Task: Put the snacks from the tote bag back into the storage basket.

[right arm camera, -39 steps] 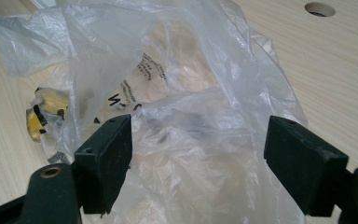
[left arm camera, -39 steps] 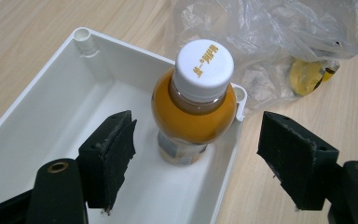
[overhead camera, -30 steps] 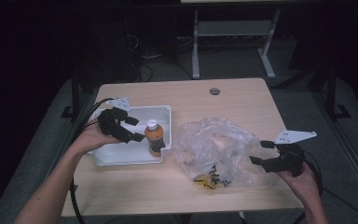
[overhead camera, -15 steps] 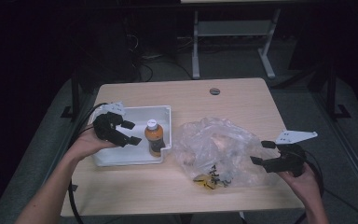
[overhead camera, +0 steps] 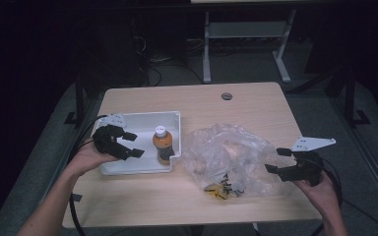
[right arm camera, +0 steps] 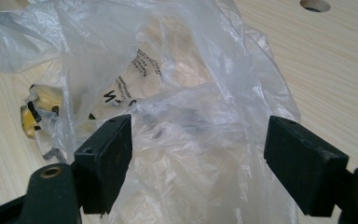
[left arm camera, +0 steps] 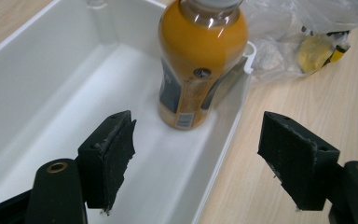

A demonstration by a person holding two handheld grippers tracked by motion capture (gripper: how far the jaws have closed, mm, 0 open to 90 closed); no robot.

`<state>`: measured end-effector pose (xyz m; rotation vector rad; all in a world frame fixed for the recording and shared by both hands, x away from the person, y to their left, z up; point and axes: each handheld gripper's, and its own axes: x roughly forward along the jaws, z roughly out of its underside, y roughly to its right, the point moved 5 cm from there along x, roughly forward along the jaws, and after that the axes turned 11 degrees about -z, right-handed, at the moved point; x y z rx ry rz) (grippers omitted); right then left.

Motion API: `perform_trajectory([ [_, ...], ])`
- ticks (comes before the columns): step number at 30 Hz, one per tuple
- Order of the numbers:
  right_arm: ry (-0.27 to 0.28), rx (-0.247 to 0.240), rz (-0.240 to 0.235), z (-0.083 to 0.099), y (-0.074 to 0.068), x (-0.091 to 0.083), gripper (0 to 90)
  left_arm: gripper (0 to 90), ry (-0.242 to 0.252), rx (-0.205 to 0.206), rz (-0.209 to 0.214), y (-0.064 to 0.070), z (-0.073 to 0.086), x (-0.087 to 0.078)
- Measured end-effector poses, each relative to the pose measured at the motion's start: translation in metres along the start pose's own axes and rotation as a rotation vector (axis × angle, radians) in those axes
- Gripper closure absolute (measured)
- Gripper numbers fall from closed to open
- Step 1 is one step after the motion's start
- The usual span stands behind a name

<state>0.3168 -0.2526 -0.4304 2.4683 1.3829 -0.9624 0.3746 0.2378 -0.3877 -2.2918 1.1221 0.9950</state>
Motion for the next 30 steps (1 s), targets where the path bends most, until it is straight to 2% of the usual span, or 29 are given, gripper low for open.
perform_trajectory([
  [12, -0.006, 0.005, -0.002, 0.001, 0.001, 0.001, 22.8, 25.8, 0.011, -0.019, -0.012, -0.001, 0.019, -0.002],
  [15, -0.006, 0.007, -0.002, 0.002, 0.001, 0.001, 22.8, 25.8, 0.016, -0.036, -0.013, 0.0, 0.023, -0.003],
  [30, -0.009, 0.006, -0.001, 0.003, 0.001, 0.002, 22.8, 25.8, 0.03, -0.048, -0.035, 0.003, 0.045, -0.003],
])
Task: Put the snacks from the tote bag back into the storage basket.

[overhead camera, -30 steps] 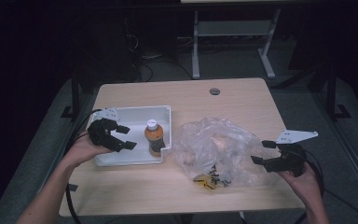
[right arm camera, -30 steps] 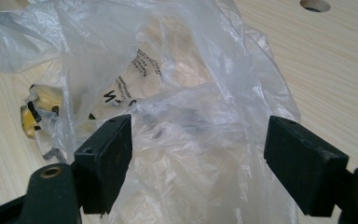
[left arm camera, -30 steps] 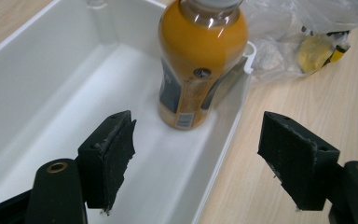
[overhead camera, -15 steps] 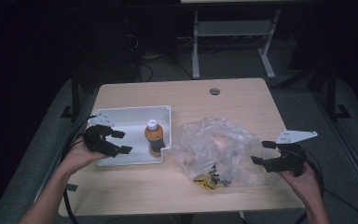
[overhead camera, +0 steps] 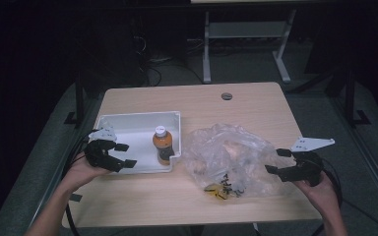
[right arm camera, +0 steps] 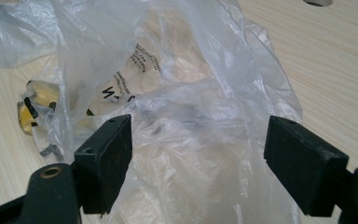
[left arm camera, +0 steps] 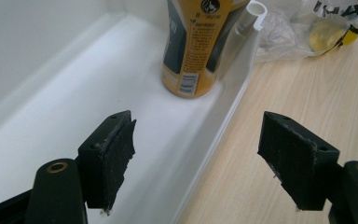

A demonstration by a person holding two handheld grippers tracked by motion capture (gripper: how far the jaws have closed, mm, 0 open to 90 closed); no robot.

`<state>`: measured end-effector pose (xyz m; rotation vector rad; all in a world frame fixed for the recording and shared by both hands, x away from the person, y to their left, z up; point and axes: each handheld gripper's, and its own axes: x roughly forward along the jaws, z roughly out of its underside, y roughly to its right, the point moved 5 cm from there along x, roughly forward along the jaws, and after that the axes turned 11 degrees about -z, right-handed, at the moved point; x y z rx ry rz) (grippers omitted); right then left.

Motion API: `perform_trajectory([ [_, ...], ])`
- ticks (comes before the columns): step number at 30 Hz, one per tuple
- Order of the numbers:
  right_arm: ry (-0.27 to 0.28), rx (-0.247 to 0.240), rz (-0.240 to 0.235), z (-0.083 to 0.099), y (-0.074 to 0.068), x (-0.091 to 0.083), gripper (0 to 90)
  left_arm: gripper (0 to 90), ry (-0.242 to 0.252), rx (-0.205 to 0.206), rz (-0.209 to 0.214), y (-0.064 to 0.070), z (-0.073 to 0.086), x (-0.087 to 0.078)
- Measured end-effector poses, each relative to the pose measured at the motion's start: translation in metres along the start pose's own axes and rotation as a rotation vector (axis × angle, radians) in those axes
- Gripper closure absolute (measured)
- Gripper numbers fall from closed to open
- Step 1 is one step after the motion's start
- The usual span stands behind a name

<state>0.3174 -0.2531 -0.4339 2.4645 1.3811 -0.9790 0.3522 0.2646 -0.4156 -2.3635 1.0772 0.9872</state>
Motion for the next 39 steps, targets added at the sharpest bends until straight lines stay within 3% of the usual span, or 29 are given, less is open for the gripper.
perform_trajectory([
  [5, -0.003, 0.003, -0.005, 0.0, -0.001, 0.001, 22.8, 25.8, 0.002, -0.019, -0.004, 0.001, 0.008, 0.0],
  [13, -0.007, 0.004, -0.008, 0.0, -0.002, 0.003, 22.8, 25.7, 0.016, -0.013, -0.017, 0.002, 0.016, -0.001],
  [16, -0.005, 0.0, -0.01, 0.0, -0.002, 0.003, 22.8, 25.7, 0.015, -0.032, -0.017, 0.004, 0.02, 0.0],
  [39, -0.008, 0.007, -0.009, 0.004, -0.003, 0.002, 22.8, 25.7, 0.032, -0.038, -0.04, 0.014, 0.044, 0.004],
])
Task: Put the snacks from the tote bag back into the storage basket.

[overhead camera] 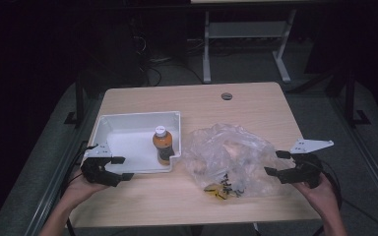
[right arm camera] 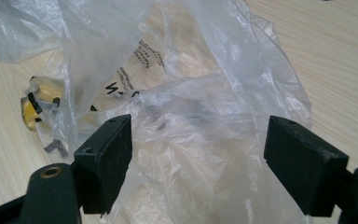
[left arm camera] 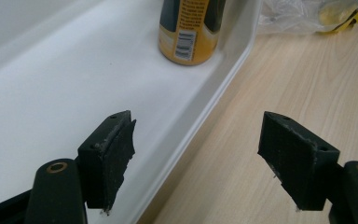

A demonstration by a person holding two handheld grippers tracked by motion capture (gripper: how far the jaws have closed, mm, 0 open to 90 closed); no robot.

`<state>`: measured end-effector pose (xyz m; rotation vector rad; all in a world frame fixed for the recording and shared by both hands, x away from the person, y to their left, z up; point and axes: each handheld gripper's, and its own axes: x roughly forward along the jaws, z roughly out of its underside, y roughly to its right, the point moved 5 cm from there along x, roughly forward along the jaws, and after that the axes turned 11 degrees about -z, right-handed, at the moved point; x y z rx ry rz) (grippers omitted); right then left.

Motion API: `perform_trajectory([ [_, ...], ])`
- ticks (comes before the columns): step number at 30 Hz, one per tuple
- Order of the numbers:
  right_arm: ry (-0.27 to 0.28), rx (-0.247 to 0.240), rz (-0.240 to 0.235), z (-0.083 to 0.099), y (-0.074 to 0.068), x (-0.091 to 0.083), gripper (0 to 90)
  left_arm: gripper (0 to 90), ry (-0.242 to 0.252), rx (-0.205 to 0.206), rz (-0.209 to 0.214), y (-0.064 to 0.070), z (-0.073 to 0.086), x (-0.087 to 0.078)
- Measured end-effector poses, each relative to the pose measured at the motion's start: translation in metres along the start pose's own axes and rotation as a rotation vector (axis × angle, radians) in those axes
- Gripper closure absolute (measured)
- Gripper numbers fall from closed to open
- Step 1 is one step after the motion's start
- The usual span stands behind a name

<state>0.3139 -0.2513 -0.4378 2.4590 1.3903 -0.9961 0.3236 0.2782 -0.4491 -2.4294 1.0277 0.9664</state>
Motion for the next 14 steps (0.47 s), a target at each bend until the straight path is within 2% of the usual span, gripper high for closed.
perform_trajectory([
  [14, -0.009, -0.004, -0.003, 0.001, -0.005, 0.002, 22.8, 25.6, 0.014, -0.015, -0.002, 0.005, 0.014, 0.0],
])
